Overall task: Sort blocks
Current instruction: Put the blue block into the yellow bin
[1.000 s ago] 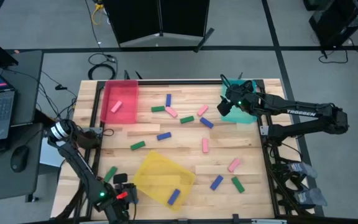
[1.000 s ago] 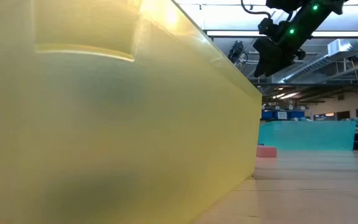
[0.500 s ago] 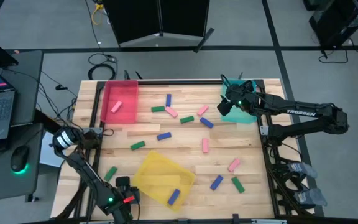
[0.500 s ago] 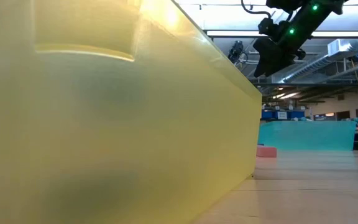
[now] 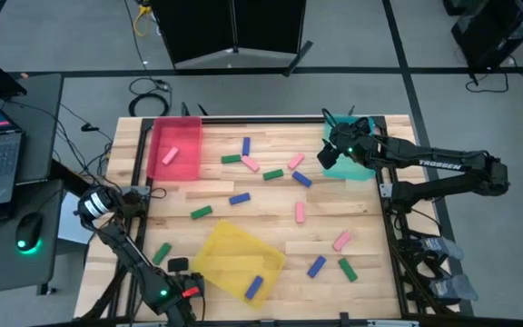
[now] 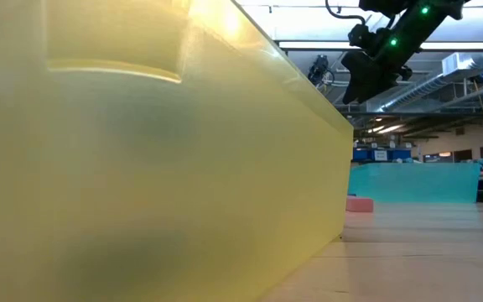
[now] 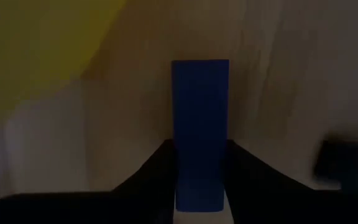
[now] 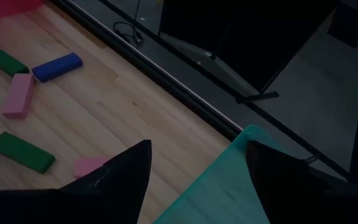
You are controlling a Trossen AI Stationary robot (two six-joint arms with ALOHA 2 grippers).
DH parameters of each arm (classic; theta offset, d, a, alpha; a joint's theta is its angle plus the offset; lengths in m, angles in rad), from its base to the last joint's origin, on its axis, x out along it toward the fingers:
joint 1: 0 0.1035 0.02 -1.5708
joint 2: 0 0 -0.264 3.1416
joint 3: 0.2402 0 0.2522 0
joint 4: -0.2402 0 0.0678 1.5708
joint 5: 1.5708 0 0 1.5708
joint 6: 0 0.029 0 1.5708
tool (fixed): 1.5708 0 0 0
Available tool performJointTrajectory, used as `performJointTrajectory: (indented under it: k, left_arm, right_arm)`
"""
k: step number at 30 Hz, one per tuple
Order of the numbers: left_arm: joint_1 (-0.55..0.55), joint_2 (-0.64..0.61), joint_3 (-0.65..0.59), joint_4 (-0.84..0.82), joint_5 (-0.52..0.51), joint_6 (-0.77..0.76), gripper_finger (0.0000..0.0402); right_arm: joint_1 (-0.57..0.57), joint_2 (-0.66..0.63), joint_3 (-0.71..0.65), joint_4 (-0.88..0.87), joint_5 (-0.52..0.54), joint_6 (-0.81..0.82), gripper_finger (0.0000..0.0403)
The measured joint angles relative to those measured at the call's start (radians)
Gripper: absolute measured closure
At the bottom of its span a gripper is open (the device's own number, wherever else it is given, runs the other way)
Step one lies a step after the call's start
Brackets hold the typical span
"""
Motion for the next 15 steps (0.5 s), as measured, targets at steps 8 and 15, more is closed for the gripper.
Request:
performJointTrajectory:
  k: [8, 15]
  left_arm:
    - [-0.016, -0.126, 0.204, -0.216, -0.138, 0.015, 0.0296]
    - [0.115, -0.169, 0.247, -0.302, -0.463, 0.052, 0.0296]
  right_arm:
    - [0.0, 0.0, 0.0, 0.003, -0.001, -0.011, 0.0135]
    - [0.001, 0.0, 0.0, 0.038, -0.008, -0.008, 0.0139]
